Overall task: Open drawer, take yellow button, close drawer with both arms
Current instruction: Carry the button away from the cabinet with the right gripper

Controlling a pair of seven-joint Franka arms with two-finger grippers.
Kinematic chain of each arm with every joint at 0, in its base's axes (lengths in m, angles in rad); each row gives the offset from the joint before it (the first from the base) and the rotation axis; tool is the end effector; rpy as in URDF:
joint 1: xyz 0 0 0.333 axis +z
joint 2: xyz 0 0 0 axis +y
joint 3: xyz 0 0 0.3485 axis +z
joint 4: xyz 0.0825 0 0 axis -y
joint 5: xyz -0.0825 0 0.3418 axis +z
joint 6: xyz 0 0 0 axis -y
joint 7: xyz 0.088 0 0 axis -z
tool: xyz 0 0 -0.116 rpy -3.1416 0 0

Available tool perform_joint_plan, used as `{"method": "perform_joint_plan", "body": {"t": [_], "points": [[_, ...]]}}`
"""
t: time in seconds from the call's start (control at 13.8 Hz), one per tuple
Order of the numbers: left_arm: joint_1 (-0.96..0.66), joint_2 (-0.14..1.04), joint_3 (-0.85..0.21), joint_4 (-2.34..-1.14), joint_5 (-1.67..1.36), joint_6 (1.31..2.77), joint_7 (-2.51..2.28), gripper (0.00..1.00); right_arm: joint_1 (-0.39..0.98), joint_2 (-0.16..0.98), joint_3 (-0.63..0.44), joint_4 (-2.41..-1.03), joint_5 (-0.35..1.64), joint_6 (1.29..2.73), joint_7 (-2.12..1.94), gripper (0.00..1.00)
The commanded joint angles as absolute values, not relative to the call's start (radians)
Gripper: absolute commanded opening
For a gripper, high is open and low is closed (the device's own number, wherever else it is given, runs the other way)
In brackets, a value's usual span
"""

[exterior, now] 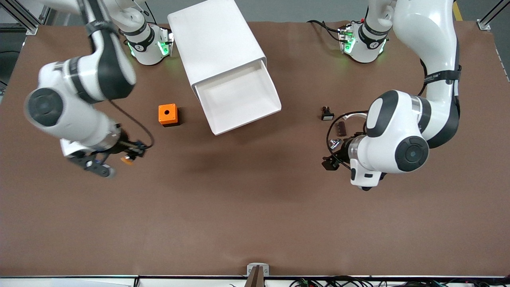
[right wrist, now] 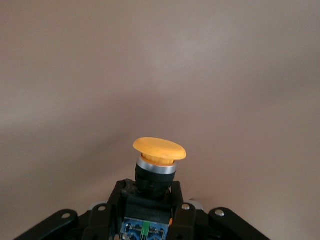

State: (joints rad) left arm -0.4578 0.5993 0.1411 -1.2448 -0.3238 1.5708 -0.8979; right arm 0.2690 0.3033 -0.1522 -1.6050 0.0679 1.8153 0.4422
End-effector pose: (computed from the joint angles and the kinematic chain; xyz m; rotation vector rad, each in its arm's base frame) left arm 0.6170 -0.2666 0.4316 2.9070 0.9174 -0.5482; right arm 0.6028 0.0880 0.4837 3.0873 -0.5299 -0.1429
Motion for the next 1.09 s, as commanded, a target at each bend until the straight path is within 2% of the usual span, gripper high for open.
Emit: {"method": "perform_joint_plan", "body": {"t": [0.0, 0.14, 0.29, 0.51, 1.01], "points": [[-0.504, 0.597, 0.120, -1.265, -0.293, 1.626, -0.748, 1.00, 0.128, 0.313, -0.127, -1.618, 0.081, 1.828, 0.199, 0.00], [-0.605, 0.612, 0.120, -1.284, -0.293, 1.728, -0.729, 1.00, 0.043, 0.342, -0.127, -1.647, 0.081, 1.879, 0.056, 0.01], [-0.670, 0.638, 0.120, -1.285, -0.299, 1.805, -0.747, 1.00, -0.032, 0.370, -0.127, -1.715, 0.080, 2.013, -0.081, 0.01], [-0.750, 0.667, 0.117, -1.285, -0.313, 1.882, -0.846, 1.00, -0.141, 0.475, -0.126, -1.727, 0.080, 2.158, -0.285, 0.01], [-0.919, 0.649, 0.117, -1.333, -0.301, 1.878, -1.029, 1.00, -0.198, 0.661, -0.124, -1.721, 0.081, 2.417, -0.497, 0.02]]}}
